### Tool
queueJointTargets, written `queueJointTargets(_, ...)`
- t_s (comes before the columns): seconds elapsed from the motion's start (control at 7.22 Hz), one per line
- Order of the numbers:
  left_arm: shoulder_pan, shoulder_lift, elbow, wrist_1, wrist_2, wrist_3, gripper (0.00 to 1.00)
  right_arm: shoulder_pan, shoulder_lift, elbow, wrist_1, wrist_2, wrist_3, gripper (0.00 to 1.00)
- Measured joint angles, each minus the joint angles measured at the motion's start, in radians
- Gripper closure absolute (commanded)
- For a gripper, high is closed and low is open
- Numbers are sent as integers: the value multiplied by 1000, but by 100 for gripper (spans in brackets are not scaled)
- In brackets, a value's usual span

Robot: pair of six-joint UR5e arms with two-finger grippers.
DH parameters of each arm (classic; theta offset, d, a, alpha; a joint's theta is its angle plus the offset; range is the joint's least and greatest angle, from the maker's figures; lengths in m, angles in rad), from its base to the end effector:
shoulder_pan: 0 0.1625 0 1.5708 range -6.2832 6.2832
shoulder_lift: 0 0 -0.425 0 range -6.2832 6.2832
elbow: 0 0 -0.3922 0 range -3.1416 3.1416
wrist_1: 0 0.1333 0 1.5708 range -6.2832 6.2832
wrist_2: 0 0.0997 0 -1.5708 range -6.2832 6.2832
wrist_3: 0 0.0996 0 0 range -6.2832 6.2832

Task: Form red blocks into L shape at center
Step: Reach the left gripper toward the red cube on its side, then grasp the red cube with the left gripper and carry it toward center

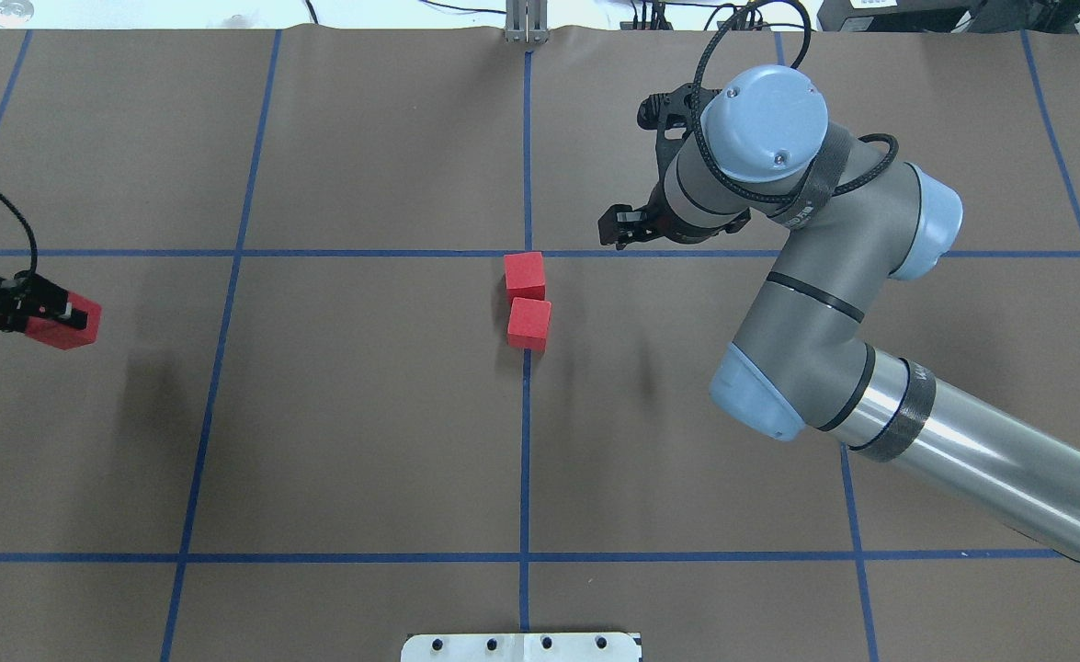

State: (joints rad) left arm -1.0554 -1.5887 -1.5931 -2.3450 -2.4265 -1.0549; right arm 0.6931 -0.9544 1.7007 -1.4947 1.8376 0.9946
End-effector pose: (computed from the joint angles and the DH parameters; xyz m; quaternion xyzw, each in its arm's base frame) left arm 0.2035 -0.4771 0.5440 -0.0145 0.5242 -0.0643 0.8490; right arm -0.4485 -0.5116 0.2353 0.1367 -0.3913 0.0000 0.9101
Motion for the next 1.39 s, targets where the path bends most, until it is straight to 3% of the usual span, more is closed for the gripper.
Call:
queueJointTargets(0.42,29,-272,3,187,103,-309,100,3,-17,-2,2,-1,4,1)
queueJointTargets(0.83,198,-615,19,690,383,-526,100,8,-24,-3,2,-1,7,1)
queueJointTargets(0.97,249,-723,71,808,432,-615,100,10,-27,-3,2,-1,10,1)
queueJointTargets(1.39,327,-890,269,873,457,-930,100,23,-43,-3,-1,11,16,1)
